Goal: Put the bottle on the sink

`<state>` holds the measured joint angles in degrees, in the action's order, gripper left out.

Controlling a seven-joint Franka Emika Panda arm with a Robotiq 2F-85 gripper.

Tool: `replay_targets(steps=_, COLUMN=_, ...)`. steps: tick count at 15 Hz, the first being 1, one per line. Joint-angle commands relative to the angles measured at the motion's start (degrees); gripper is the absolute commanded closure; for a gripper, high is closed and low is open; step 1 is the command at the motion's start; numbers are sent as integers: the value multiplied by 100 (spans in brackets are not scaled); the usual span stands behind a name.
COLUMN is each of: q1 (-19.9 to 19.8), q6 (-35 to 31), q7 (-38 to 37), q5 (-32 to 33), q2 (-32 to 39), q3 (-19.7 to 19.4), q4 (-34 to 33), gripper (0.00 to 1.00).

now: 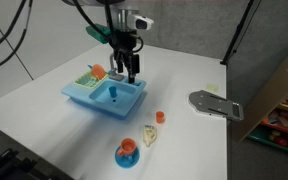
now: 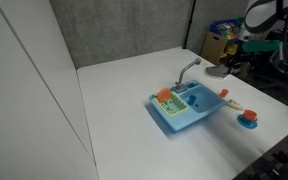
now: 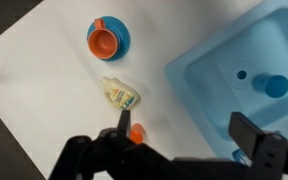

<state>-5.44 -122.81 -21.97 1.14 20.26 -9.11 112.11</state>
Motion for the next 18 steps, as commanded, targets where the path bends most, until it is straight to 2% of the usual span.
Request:
replay_targets(steps=1, q1=-235, q6=48, q7=130, q5=-334, q2=277, q3=-86, q4=-231, gripper=0)
replay_targets(steps=4, q1=-346, q6=74, q7=114, q5=-491, q2=305, q3=-135, q4=-254, gripper=0)
replay_targets(steps=5, q1=-252, q6=10, q7=27, q5=-336, q2=258, q3=-160, q4=-79, gripper=0)
replay_targets(steps=10, q1=-291, q6=10, q7=28, q5=-403, q2=280, q3=-170, q4=-137, gripper=0)
replay_targets(steps=11, q1=-245, q6=-146, q7=-160, q5=-350, q2=261, q3=-215, q4=-110, gripper=0)
replay_targets(steps=18, q1=-337, q6=-752, q7=-85, q5=-286, q2=725, q3=-383, q4=-203, gripper=0)
